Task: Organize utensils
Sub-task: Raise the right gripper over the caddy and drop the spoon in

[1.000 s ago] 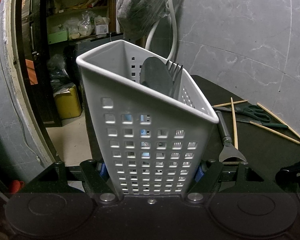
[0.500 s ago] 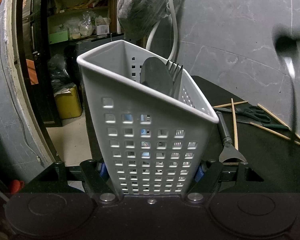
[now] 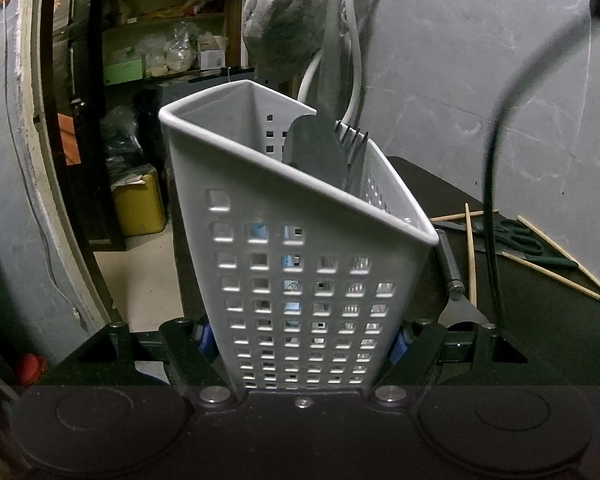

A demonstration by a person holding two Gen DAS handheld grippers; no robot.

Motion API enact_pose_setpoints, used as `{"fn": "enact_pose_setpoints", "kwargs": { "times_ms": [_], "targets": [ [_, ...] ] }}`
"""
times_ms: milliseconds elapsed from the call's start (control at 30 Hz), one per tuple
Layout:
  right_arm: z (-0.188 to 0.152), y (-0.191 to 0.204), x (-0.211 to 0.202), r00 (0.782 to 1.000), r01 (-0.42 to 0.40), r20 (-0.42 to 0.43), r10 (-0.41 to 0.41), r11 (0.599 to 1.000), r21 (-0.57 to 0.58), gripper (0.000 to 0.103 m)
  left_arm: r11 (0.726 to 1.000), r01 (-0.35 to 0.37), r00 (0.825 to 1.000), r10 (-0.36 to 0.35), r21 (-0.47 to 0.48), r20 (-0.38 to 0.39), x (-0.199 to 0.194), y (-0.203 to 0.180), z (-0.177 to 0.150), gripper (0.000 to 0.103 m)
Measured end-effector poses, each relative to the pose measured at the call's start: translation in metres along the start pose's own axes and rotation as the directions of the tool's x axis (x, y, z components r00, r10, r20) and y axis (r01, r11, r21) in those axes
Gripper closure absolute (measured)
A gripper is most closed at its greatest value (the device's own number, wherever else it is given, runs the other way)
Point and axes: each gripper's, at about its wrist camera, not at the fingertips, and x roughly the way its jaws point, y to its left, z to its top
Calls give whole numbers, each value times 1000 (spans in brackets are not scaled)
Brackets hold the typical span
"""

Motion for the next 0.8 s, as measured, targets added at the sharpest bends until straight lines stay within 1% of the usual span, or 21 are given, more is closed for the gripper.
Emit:
{"fn": "enact_pose_setpoints", "kwargs": {
  "times_ms": [67,233,400,500,533,567,600,633,733,800],
  "targets": [
    [-13,12,6,1000,-8,-30,8,1000,-19,100,1000,1,1000,-1,-2,2,0,1,-1,27],
    [-46,30,11,993,-29,-116,30,1000,5,100,1000,10,1000,-10,-3,6,0,4,-3,27],
    [-72,31,10,985,-20,-170,25,999,32,100,1000,16,1000,-16,3,7,1,8,-4,27],
    [-81,32,8,979,-25,-201,32,999,40,100,1000,19,1000,-19,6,8,1,8,-4,27],
    [-82,32,8,977,-26,-209,34,999,39,98,1000,21,1000,-21,9,7,1,8,-4,27],
    [-84,33,6,976,-31,-214,39,999,39,93,1000,21,1000,-21,13,8,1,8,-4,27],
    [-85,33,3,975,-34,-219,42,999,39,82,1000,23,1000,-23,14,9,1,9,-5,27],
    [-85,33,-1,976,-36,-215,44,999,38,73,1000,25,1000,-25,13,8,1,9,-5,27],
    [-82,30,-13,979,-16,-203,24,999,37,63,999,27,1000,-27,17,7,1,10,-5,27],
    [-80,26,-21,981,14,-195,-3,998,54,56,999,29,1000,-29,21,6,1,10,-5,27]
  ]
}}
